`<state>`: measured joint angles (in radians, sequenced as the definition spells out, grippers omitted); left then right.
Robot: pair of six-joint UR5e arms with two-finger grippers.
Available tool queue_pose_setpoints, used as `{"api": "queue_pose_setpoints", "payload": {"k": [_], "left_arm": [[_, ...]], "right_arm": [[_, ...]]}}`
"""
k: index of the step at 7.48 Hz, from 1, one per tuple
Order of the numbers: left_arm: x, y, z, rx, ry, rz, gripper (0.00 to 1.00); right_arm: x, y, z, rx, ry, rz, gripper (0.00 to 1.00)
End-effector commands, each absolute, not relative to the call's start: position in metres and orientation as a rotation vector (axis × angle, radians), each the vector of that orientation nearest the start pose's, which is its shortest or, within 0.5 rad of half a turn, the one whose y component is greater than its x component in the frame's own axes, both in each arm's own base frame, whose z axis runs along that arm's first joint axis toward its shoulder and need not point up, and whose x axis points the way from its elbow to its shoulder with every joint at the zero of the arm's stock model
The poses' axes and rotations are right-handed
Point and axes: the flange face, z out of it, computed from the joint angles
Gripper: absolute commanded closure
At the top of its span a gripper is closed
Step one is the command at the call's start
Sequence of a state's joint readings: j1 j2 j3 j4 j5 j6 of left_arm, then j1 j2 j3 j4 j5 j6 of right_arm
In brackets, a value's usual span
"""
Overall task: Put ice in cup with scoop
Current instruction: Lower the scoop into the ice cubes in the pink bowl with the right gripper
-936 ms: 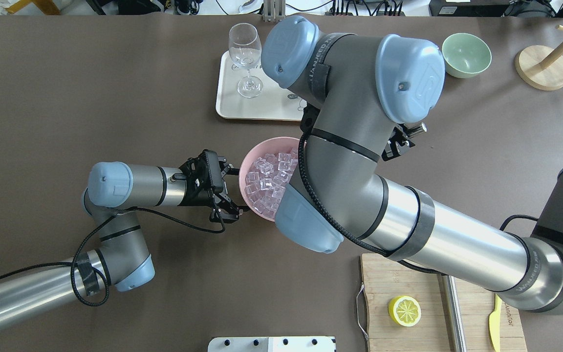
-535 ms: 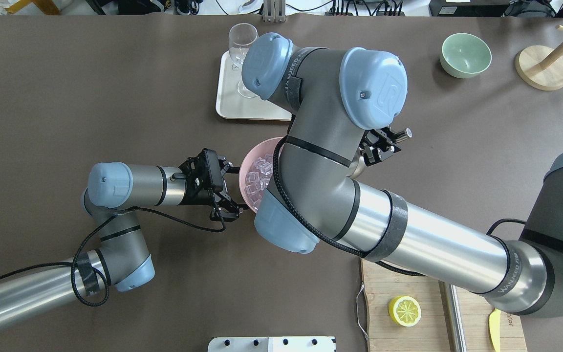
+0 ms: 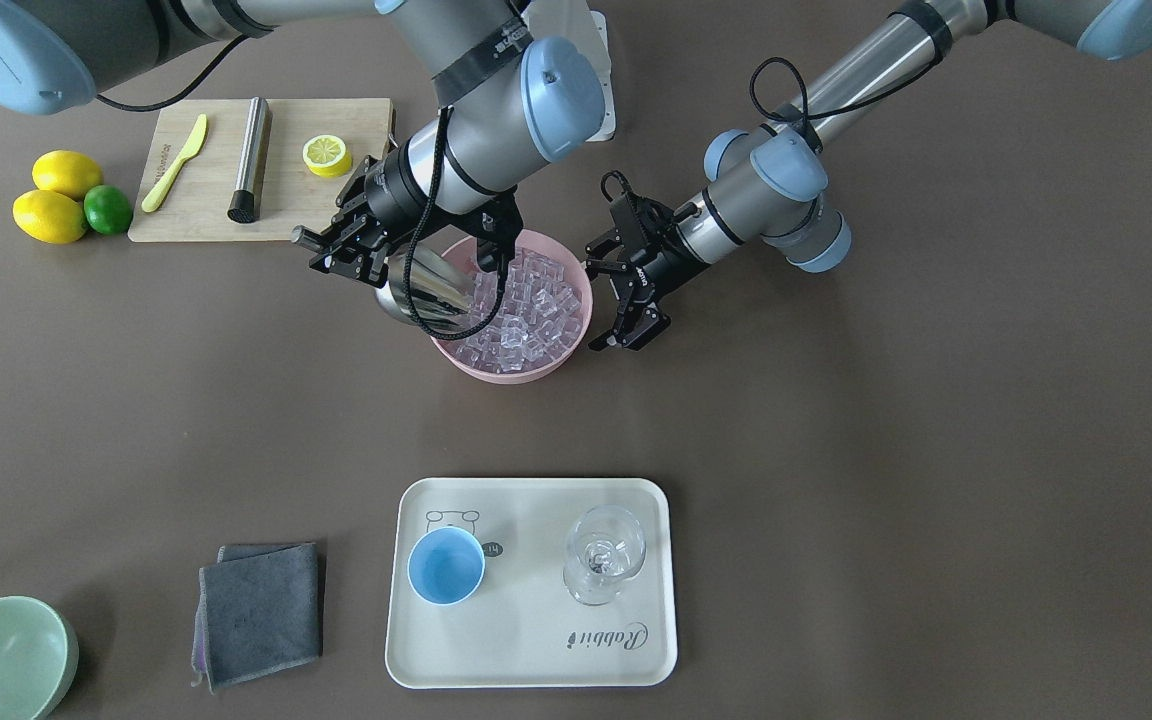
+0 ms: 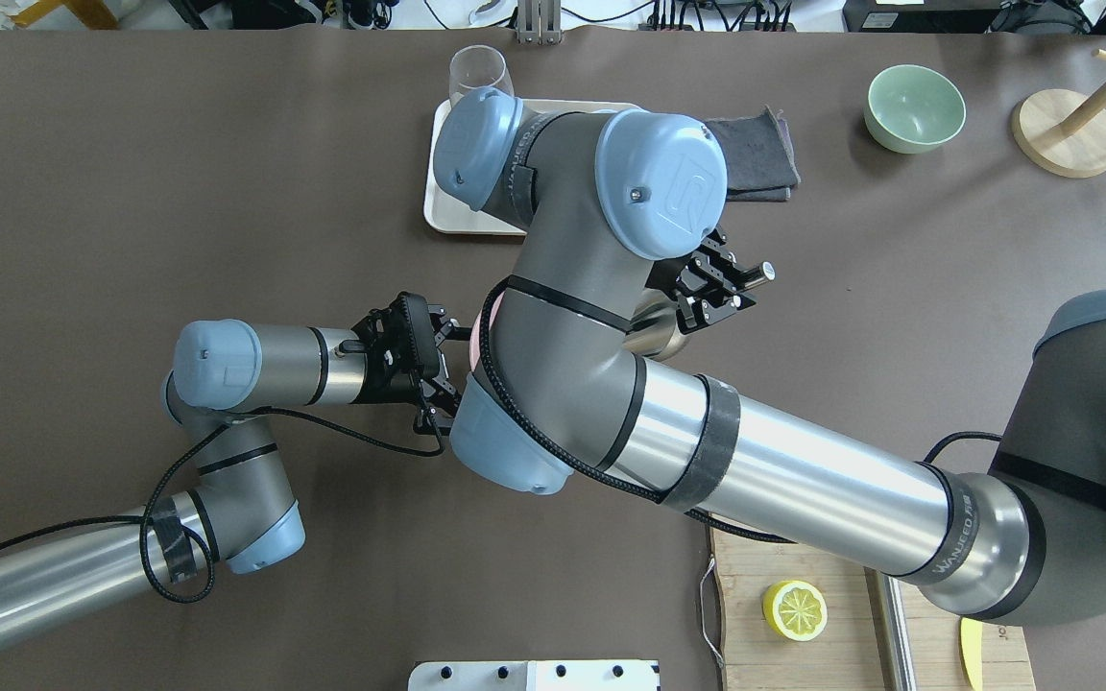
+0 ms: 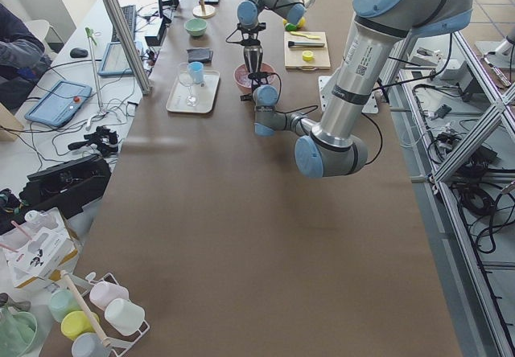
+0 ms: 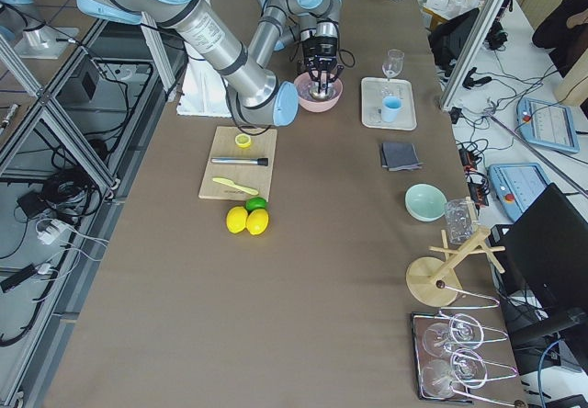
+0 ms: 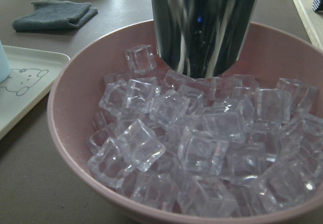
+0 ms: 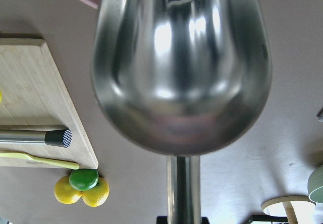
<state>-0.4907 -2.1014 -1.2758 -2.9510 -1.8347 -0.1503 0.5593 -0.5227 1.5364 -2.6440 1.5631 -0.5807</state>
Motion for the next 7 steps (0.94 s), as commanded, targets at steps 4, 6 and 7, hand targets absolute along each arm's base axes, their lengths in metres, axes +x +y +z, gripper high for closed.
{"api": "queue_pose_setpoints", "payload": {"k": [4,6,7], "left_arm": [[0.557,-0.417,0.334,1.247,1.146,0.923,0.02],[0.557,-0.417,0.334,1.247,1.146,0.923,0.02],[0.558,-0.417,0.335,1.247,1.144,0.922,0.02]], "right_arm": [[-0.543,-0.462,0.143,-0.027,0.004,-1.566,1.00],[-0.547,-0.461,0.165,0.054,-0.044,-1.478,1.00],[-0.545,-0.458,0.184,0.109,-0.075,-1.461,1.00]]}}
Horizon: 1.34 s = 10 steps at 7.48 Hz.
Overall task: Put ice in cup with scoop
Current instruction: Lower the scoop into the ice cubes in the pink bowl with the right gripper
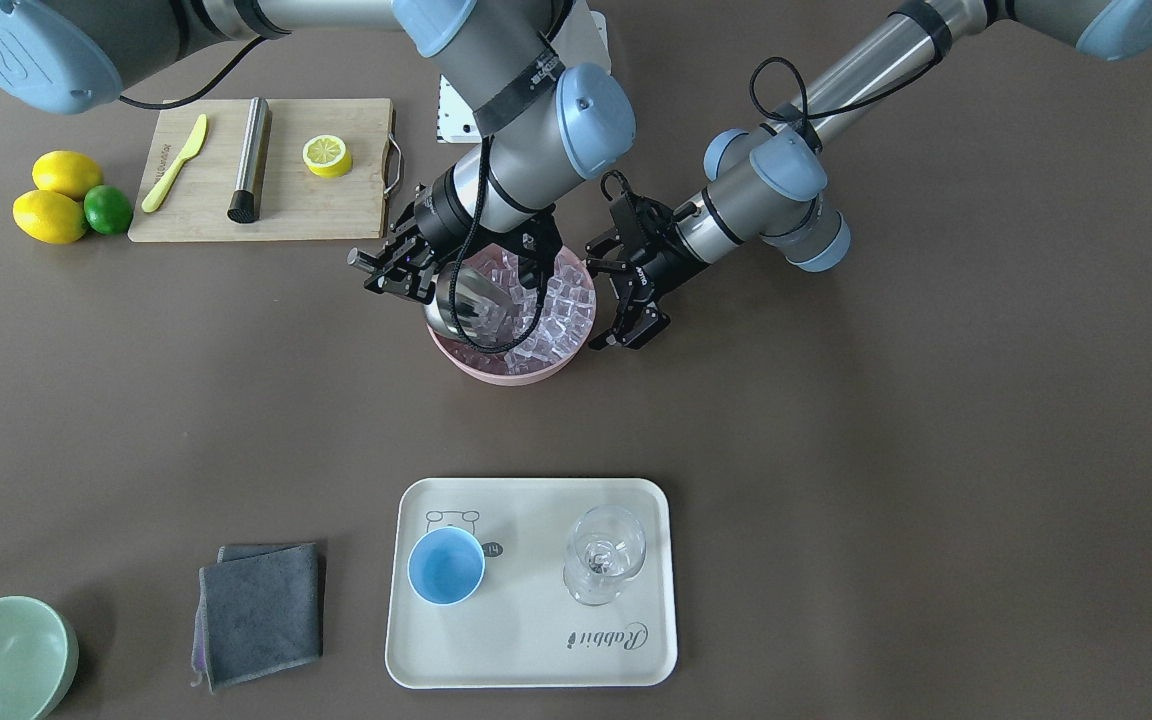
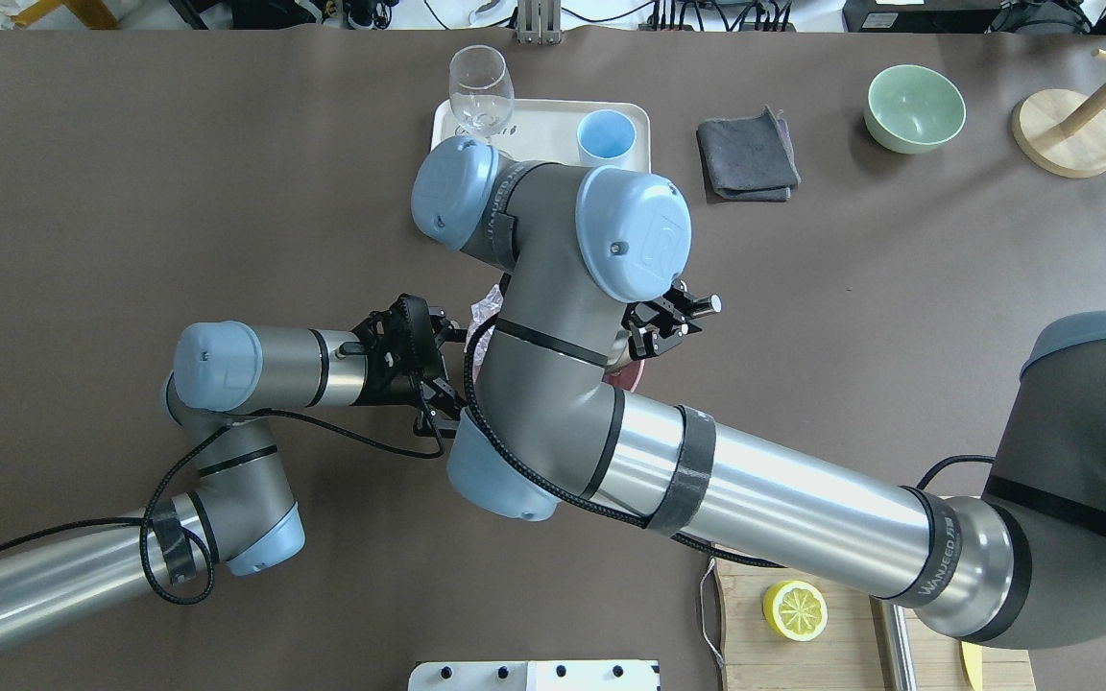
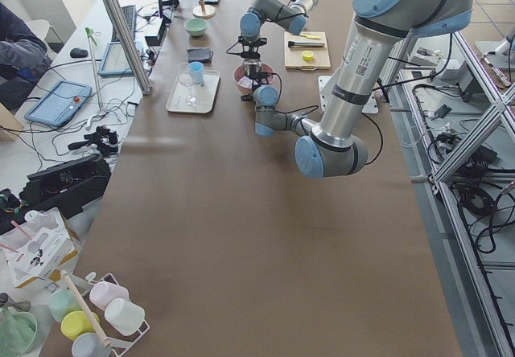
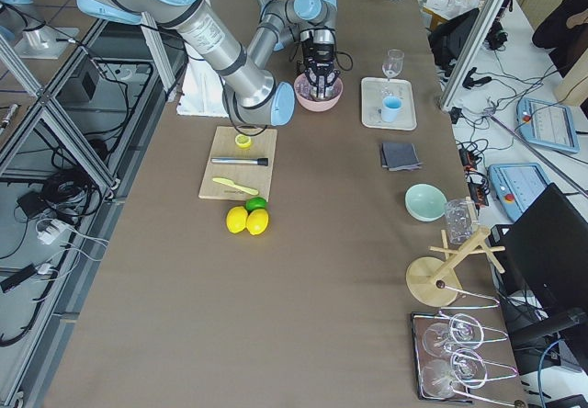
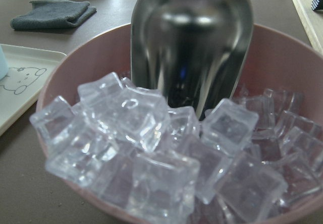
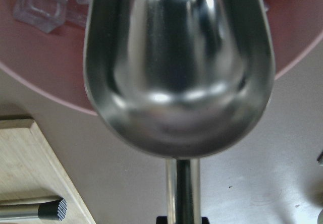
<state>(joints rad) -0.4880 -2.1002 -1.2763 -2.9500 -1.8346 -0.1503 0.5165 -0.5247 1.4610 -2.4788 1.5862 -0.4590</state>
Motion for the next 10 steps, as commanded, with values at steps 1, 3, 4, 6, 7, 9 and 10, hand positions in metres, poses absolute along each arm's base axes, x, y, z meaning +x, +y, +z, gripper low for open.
{"api": "queue_pose_setpoints", "payload": {"k": [1,3,4,6,7,9,10], "left_arm": [[0.558,-0.418,0.335,1.245,1.143,0.922,0.02],[0.560,-0.415,0.336,1.241,1.144,0.927,0.02],[0.560,-0.415,0.336,1.243,1.145,0.927,0.02],[0.562,-0.414,0.338,1.237,1.145,0.930,0.02],[0.563,-0.413,0.337,1.238,1.147,0.931,0.02],[0.564,-0.412,0.337,1.236,1.147,0.932,0.02],[0.564,-0.412,0.339,1.232,1.144,0.933,0.02]], "right_arm": [[-0.535,-0.452,0.198,0.149,-0.091,-1.458,1.00],[-0.515,-0.441,0.228,0.217,-0.127,-1.356,1.00],[-0.509,-0.437,0.233,0.253,-0.144,-1.345,1.00],[-0.494,-0.429,0.234,0.289,-0.164,-1.306,1.00],[-0.491,-0.427,0.236,0.304,-0.173,-1.292,1.00],[-0.491,-0.427,0.228,0.352,-0.196,-1.278,1.00],[-0.493,-0.428,0.227,0.374,-0.216,-1.232,1.00]]}}
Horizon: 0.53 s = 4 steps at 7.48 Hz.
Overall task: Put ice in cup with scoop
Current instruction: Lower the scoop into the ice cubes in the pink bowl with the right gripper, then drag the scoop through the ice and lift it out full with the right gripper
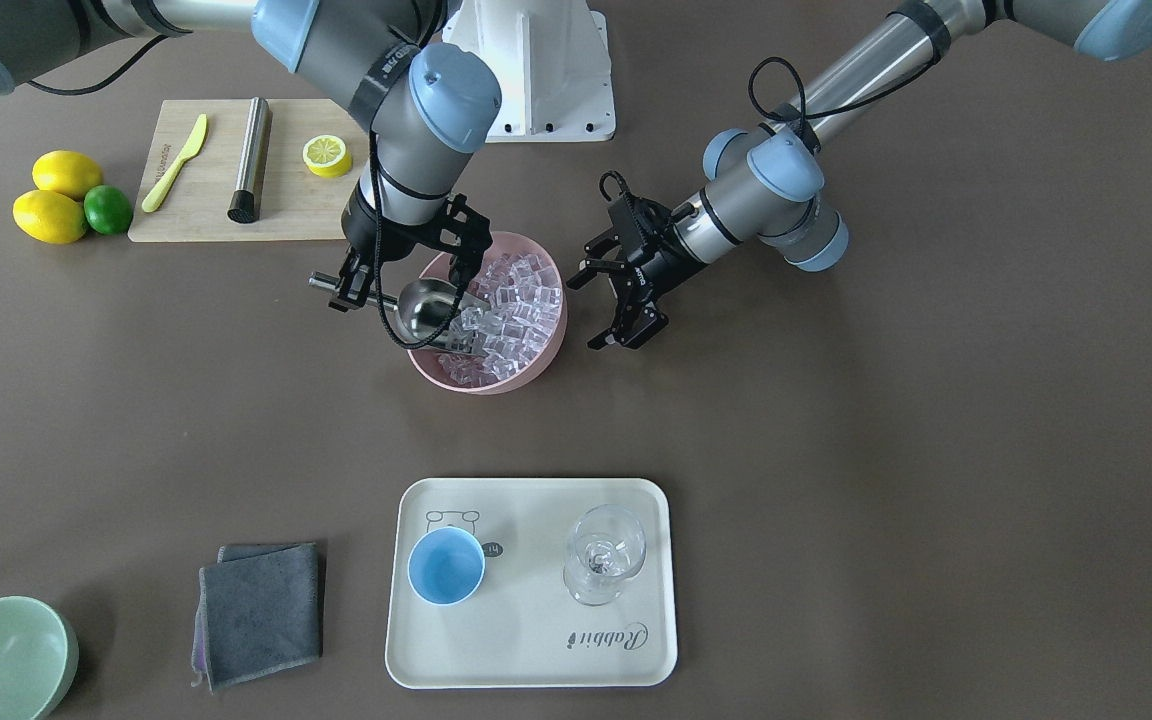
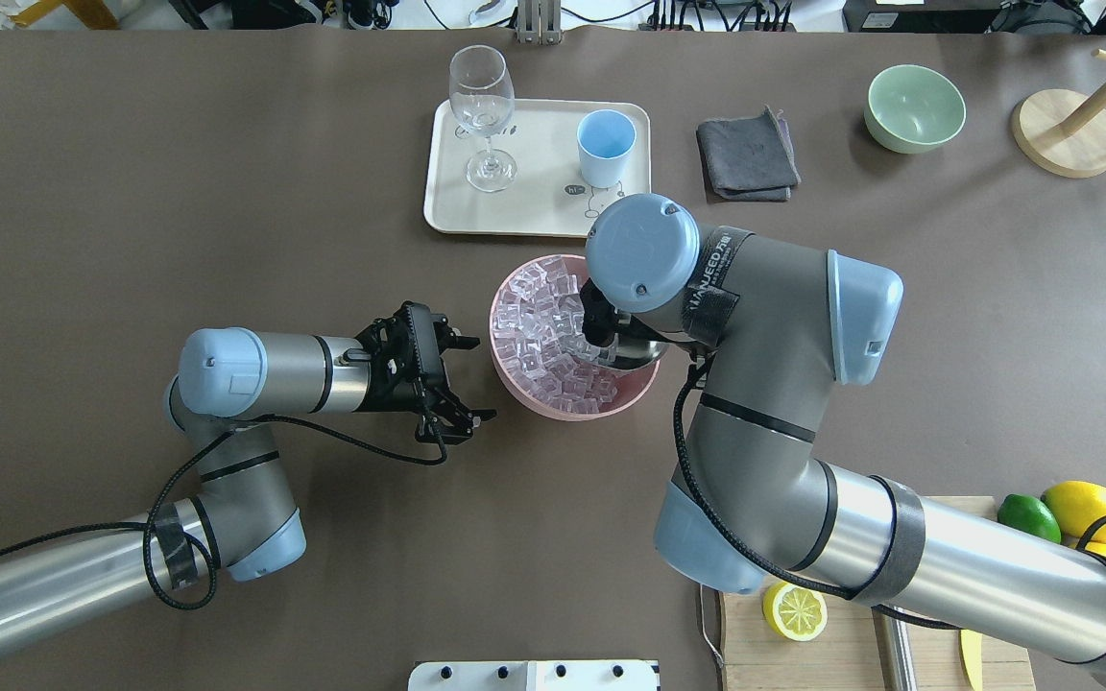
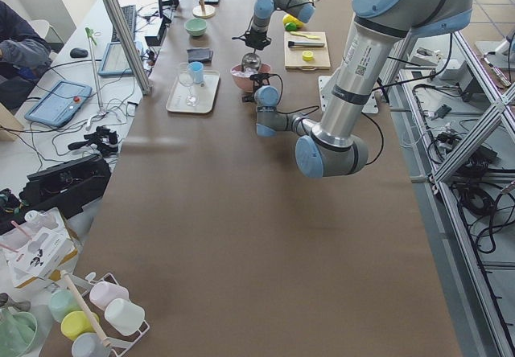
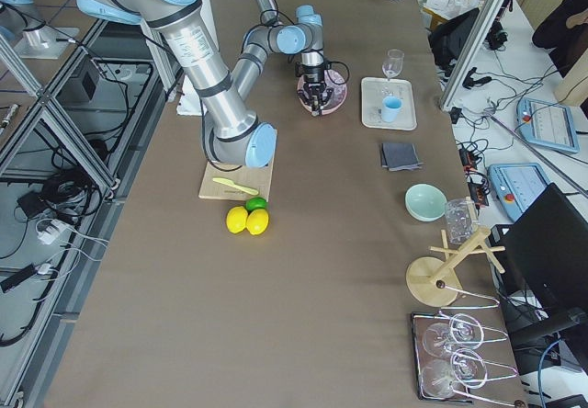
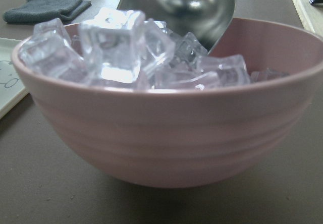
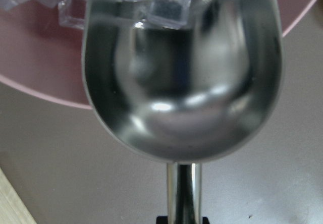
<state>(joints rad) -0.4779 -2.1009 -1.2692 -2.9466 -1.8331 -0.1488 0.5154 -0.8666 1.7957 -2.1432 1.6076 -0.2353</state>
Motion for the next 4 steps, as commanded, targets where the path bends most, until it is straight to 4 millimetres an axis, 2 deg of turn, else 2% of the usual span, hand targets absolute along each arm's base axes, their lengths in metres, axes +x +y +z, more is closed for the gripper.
{"api": "queue_pose_setpoints", "payload": {"k": [1,4], "left_arm": [[0.563,-0.412,0.338,1.234,1.147,0.934,0.02],[0.563,-0.412,0.338,1.234,1.147,0.934,0.02]], "right_arm": [[-0.493,-0.428,0.227,0.414,-0.234,-1.226,1.00],[-0.472,-0.415,0.230,0.476,-0.266,-1.209,1.00]]}}
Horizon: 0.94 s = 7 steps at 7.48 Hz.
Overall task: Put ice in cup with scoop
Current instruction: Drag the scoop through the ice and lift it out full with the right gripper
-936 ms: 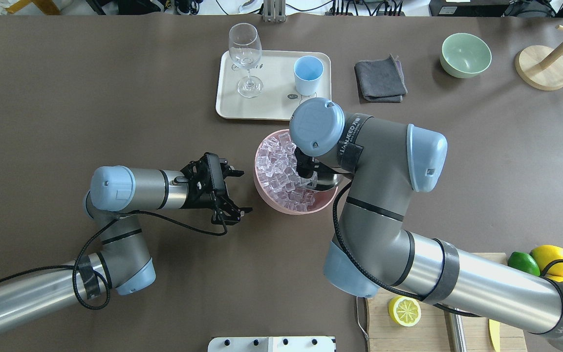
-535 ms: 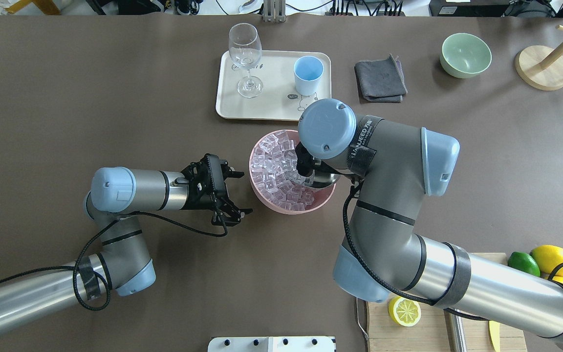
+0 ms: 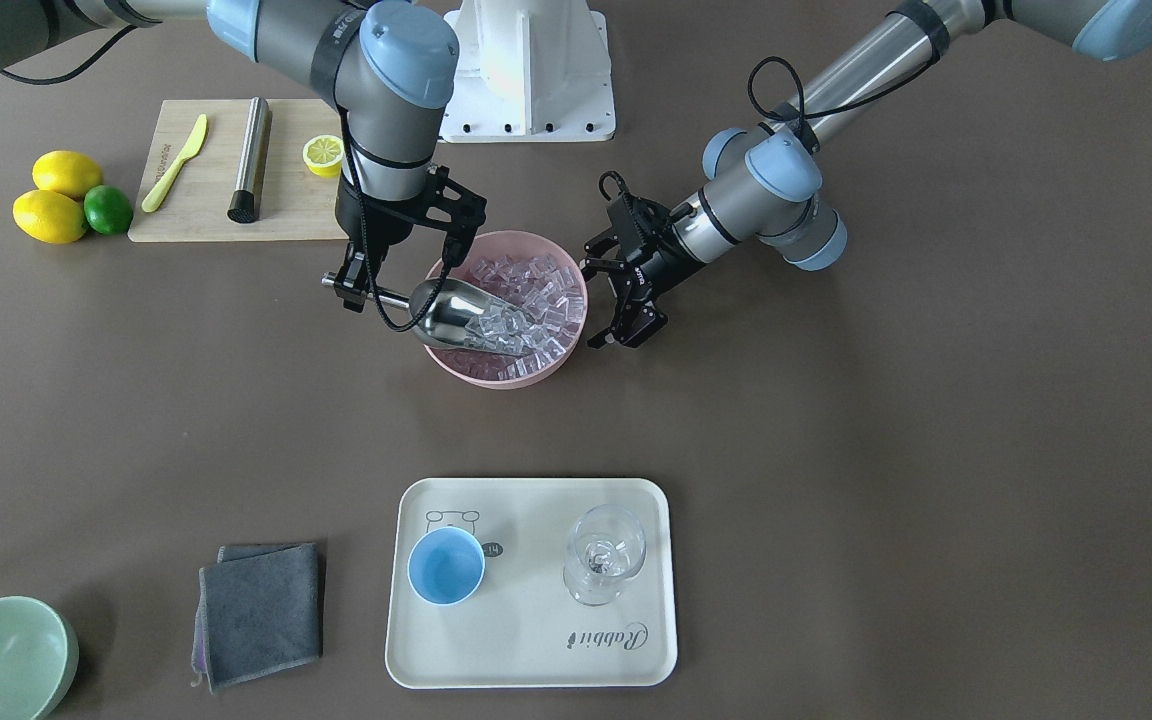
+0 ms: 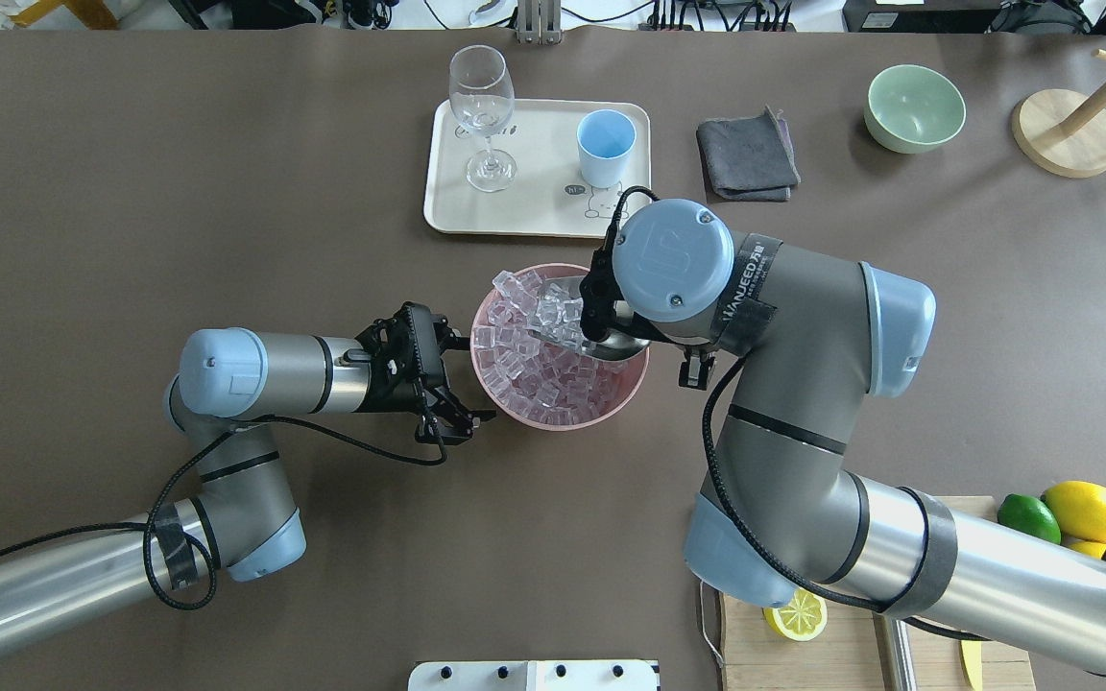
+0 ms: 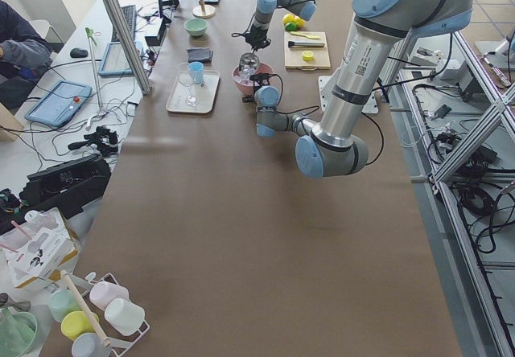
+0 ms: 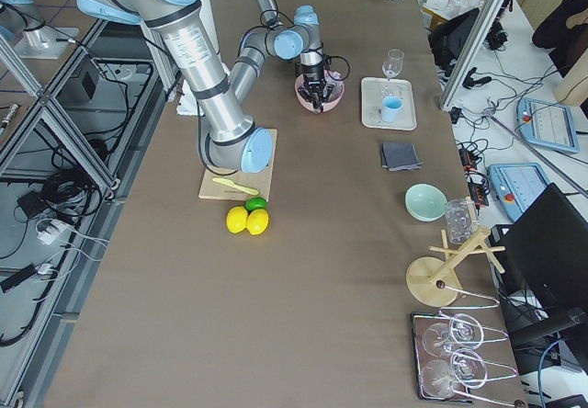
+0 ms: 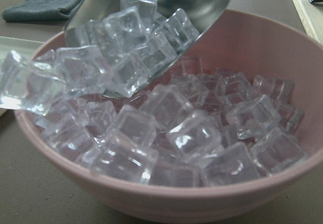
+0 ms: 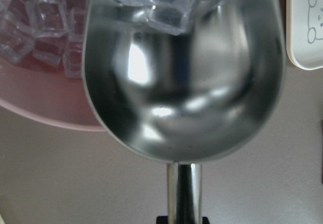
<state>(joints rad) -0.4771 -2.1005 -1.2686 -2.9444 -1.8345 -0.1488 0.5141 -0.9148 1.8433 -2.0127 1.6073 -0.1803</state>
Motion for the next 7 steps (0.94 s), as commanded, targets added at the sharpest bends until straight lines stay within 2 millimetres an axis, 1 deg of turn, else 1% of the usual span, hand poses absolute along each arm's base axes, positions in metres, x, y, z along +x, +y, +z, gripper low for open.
{"api": "queue_pose_setpoints", "payload": {"k": [1,3,4,5,6,7], "left_arm": [[0.563,-0.412,0.338,1.234,1.147,0.934,0.02],[0.563,-0.412,0.339,1.232,1.146,0.934,0.02],[0.562,-0.412,0.343,1.230,1.142,0.932,0.02],[0.562,-0.412,0.345,1.224,1.139,0.936,0.02],[0.562,-0.411,0.344,1.226,1.144,0.936,0.02],[0.561,-0.411,0.343,1.228,1.144,0.935,0.02]], "right_arm": [[-0.464,-0.411,0.234,0.480,-0.269,-1.207,1.00],[-0.452,-0.402,0.236,0.521,-0.301,-1.207,1.00],[-0.442,-0.393,0.235,0.554,-0.345,-1.208,1.00],[-0.430,-0.386,0.231,0.592,-0.370,-1.199,1.00],[-0.423,-0.380,0.223,0.651,-0.443,-1.176,1.00],[-0.421,-0.378,0.219,0.702,-0.508,-1.103,1.00]]}}
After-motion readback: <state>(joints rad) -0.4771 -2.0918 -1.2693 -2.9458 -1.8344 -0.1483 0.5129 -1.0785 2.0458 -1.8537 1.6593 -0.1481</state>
